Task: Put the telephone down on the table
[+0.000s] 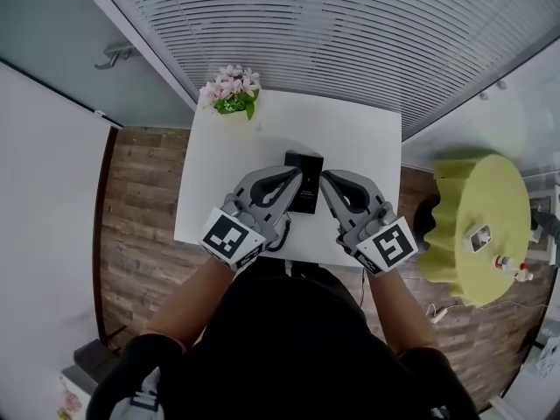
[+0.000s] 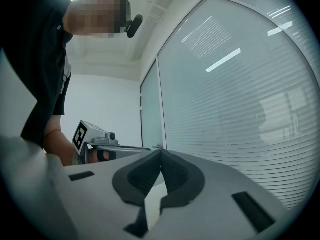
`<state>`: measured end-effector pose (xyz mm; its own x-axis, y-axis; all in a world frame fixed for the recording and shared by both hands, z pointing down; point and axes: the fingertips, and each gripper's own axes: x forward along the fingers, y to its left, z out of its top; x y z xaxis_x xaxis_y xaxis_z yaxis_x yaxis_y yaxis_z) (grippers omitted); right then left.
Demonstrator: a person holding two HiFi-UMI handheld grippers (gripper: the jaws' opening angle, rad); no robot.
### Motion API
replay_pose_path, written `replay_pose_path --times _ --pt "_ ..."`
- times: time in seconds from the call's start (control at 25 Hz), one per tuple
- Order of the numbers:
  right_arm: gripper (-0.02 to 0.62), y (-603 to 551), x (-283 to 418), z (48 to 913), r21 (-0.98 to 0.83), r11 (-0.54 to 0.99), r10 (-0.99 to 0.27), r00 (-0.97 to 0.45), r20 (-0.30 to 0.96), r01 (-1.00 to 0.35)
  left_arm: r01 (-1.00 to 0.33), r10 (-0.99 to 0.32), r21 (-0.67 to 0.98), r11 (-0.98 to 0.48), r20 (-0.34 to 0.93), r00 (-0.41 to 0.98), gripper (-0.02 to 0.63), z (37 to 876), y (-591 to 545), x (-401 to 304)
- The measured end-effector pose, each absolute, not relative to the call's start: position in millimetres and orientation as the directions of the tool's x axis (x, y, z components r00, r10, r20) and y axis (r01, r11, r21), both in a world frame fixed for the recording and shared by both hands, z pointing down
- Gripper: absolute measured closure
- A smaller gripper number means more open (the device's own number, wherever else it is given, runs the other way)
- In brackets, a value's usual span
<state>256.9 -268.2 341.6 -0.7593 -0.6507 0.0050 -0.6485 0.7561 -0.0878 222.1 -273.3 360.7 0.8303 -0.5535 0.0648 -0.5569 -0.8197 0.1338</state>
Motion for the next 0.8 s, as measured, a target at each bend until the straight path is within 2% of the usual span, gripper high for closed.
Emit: replay_pose_path --times 0.8 --pt "0.572 -265.1 256.9 348.3 -0.08 0.739 -0.669 -0.743 0.031 -0.669 -0.557 -0.552 0.119 -0.822 0.069 0.831 0.597 361.0 -268.5 220.8"
